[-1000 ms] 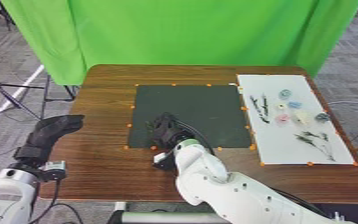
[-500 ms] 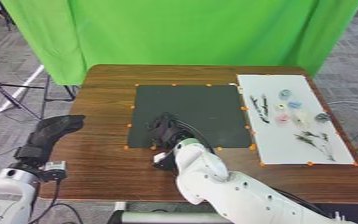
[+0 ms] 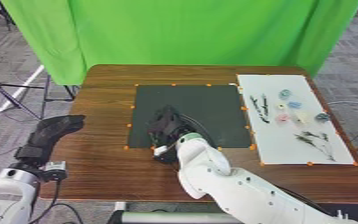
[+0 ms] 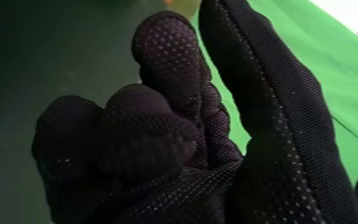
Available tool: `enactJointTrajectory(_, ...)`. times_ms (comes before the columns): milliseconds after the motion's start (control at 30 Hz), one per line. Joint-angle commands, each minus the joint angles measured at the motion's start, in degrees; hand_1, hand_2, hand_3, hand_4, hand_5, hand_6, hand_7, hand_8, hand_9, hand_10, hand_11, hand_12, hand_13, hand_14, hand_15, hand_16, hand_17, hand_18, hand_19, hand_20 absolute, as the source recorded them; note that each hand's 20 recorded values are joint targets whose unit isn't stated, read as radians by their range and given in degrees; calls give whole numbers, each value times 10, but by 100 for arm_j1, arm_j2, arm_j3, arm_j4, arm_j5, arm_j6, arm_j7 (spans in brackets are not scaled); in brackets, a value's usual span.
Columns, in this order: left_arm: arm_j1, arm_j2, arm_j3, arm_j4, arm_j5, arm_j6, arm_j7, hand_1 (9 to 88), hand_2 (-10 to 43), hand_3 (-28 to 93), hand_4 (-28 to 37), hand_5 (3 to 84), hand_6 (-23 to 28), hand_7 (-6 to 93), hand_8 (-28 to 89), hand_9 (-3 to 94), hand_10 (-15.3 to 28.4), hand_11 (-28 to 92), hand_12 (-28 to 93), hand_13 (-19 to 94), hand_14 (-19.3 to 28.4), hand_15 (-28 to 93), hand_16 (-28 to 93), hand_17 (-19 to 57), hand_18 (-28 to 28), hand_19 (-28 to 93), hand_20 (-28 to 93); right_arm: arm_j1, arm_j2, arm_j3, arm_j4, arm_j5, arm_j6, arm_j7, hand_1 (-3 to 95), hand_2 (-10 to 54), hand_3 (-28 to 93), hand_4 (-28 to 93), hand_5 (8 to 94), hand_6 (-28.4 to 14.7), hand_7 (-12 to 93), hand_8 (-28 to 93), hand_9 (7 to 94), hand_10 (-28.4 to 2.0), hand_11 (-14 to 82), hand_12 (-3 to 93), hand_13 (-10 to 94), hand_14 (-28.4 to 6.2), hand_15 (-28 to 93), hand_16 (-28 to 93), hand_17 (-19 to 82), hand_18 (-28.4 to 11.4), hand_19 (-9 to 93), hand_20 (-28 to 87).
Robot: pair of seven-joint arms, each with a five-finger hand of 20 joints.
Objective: Arrange flowers
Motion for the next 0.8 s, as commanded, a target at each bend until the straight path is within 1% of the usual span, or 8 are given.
enactJointTrajectory(33,-94,-44,56,53,58,-174,-24,230,-21,659,-283,489,56,118,-44,455,169,177,123,344,194,186,-2,51,128,107,155,96,405,218,-568,17,142,-315,533,-95,442,51,607,-72,509,120,838,-150,353,257,937,-11,541,352,708,-73,909,410)
enactJointTrajectory(167,-45,-76,-26,40,66,-183,1,233,-11,645,-283,483,59,113,-46,453,168,178,122,344,195,186,-2,50,129,109,156,-271,1059,1046,-1207,-128,-91,-347,471,-95,524,11,631,-60,354,133,808,-158,235,240,933,-21,500,378,681,-87,920,381)
enactJointTrajectory(233,9,-107,-81,28,47,-163,27,234,-7,637,-281,480,58,112,-46,453,167,178,121,345,195,187,0,50,130,110,157,-618,1379,1631,-1496,-293,-111,-333,433,-95,572,-10,634,-52,286,94,777,-161,197,231,921,-28,491,379,663,-93,919,375)
enactJointTrajectory(267,20,-118,-97,30,47,-166,40,234,-5,634,-279,478,58,112,-47,453,167,178,120,346,195,187,0,50,130,110,157,-817,1531,1958,-1625,-388,-150,-292,424,-95,585,-19,633,-50,278,62,770,-161,191,229,918,-30,492,377,660,-94,919,374)
enactJointTrajectory(300,44,-138,-128,24,49,-179,41,234,-4,631,-276,477,57,113,-47,453,167,178,119,347,195,187,0,49,130,111,157,-1039,1660,2301,-1735,-467,-204,-251,407,-95,606,-28,630,-46,262,-28,757,-163,178,227,914,-34,491,376,656,-96,919,374)
enactJointTrajectory(367,55,-161,-150,32,45,-217,67,234,-3,627,-268,475,57,113,-48,453,166,178,119,349,196,187,1,50,131,111,157,-1548,1898,2993,-1953,-589,-224,-167,398,-95,607,-34,614,-45,248,-63,733,-168,161,224,907,-35,489,374,644,-100,920,376)
enactJointTrajectory(567,68,-203,-176,45,78,-347,55,241,-20,615,-243,466,55,115,-49,452,162,175,118,351,196,187,3,49,134,114,158,-3034,2257,4688,-2320,-1304,-438,204,373,-95,584,-51,582,-45,198,-52,696,-180,139,230,884,-41,498,372,619,-111,924,392)
enactJointTrajectory(800,-21,-193,-116,60,149,-421,-22,247,-22,599,-229,458,53,115,-50,448,159,171,120,352,195,183,5,49,134,113,158,-4101,2448,5639,-2273,-2199,-660,709,333,-95,541,-77,547,-47,139,-40,646,-191,107,231,866,-51,499,367,597,-124,921,406)
